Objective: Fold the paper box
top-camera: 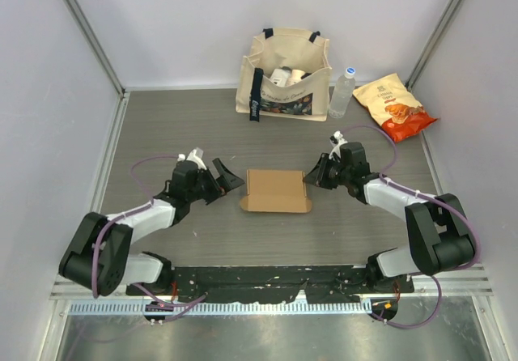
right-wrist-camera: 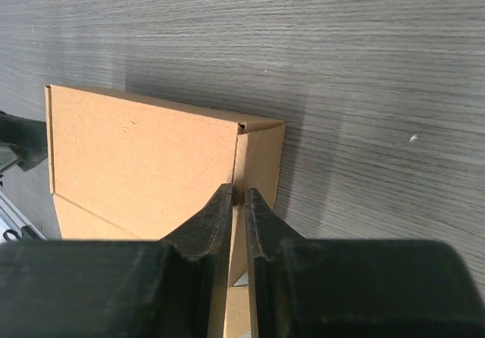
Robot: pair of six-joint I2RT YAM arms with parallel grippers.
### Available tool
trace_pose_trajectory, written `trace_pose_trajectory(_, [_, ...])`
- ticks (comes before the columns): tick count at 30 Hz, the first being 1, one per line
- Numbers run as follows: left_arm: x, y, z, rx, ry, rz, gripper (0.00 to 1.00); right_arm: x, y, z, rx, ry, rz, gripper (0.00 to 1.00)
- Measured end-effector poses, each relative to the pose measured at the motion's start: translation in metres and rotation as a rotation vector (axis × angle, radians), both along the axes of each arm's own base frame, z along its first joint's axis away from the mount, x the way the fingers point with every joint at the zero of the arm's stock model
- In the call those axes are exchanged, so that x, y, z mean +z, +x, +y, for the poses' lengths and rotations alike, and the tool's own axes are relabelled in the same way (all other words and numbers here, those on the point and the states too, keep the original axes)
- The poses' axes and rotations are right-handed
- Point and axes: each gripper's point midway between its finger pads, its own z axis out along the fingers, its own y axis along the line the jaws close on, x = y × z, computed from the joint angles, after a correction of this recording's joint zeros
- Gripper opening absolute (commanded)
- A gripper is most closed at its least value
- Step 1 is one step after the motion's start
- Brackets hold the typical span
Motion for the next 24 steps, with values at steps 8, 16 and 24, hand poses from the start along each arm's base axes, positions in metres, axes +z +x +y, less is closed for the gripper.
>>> trace_pose_trajectory(8, [-0.012, 0.007, -0.024, -0.066, -0.113, 0.051, 1.00, -0.002, 0.002, -0.007, -0.017, 0.013, 0.002, 0.15])
trace_pose_trajectory(16, [0.018, 0.020, -0.040, -0.087, -0.250, -0.043, 1.00, -0.001, 0.003, -0.008, -0.020, 0.016, -0.001, 0.15])
trace_pose_trajectory(24, [0.028, 0.016, -0.052, -0.111, -0.284, -0.068, 1.00, -0.001, 0.003, -0.008, -0.020, 0.017, -0.004, 0.15])
